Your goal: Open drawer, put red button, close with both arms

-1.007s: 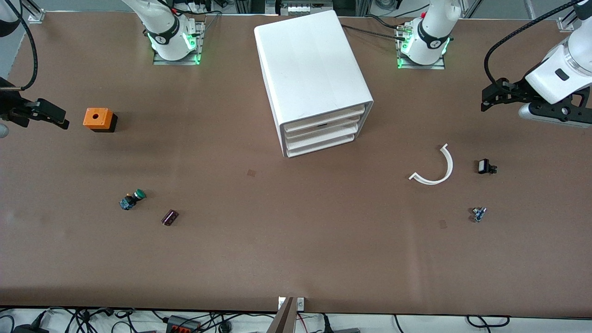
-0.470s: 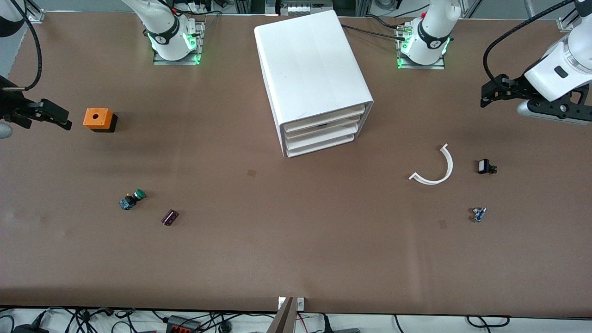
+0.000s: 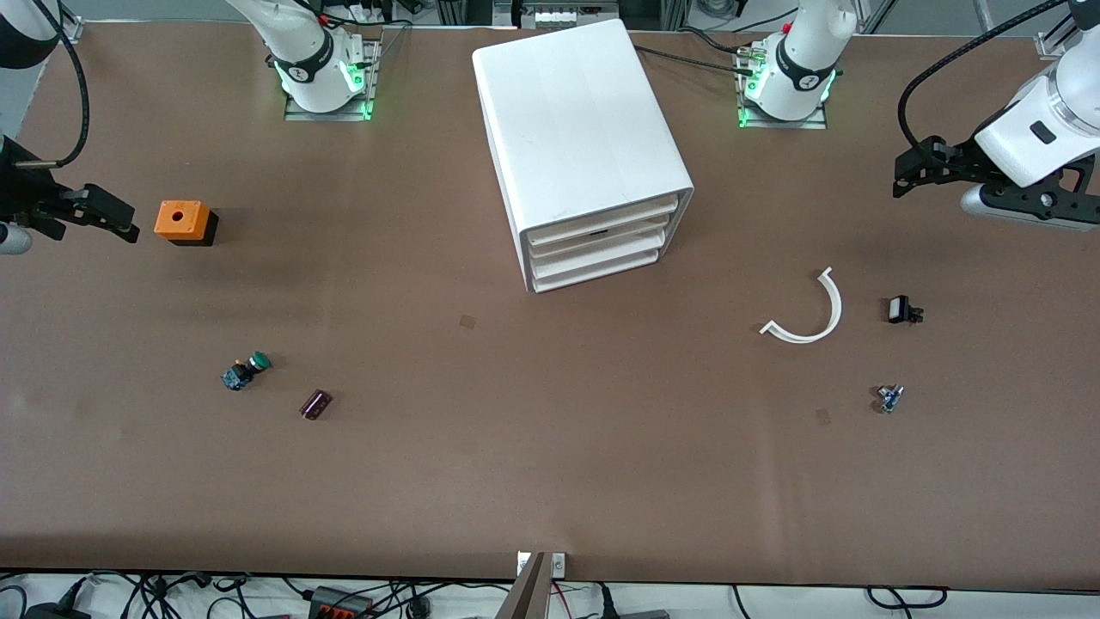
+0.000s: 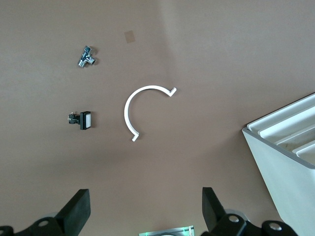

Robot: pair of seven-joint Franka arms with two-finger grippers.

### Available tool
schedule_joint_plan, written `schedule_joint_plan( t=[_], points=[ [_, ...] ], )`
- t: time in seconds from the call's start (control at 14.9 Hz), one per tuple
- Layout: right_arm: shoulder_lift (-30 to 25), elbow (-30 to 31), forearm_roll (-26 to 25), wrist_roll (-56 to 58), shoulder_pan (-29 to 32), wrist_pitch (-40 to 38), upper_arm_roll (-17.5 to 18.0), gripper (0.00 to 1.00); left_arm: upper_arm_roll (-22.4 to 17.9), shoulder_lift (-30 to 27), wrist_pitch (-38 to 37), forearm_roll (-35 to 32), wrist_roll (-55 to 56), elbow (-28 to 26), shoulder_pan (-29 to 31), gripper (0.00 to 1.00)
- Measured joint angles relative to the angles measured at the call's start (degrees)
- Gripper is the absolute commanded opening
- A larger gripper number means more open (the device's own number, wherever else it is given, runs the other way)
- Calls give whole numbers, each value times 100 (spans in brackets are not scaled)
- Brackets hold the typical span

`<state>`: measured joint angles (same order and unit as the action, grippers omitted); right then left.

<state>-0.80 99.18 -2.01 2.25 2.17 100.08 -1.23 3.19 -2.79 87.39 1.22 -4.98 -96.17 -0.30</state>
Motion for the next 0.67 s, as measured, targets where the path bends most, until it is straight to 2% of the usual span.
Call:
schedule_joint_plan(
  t=[0.67],
  points=[
    [-70,83,0,0,0,11,0,100,1,0,-31,0,0,1,0,100]
  ],
)
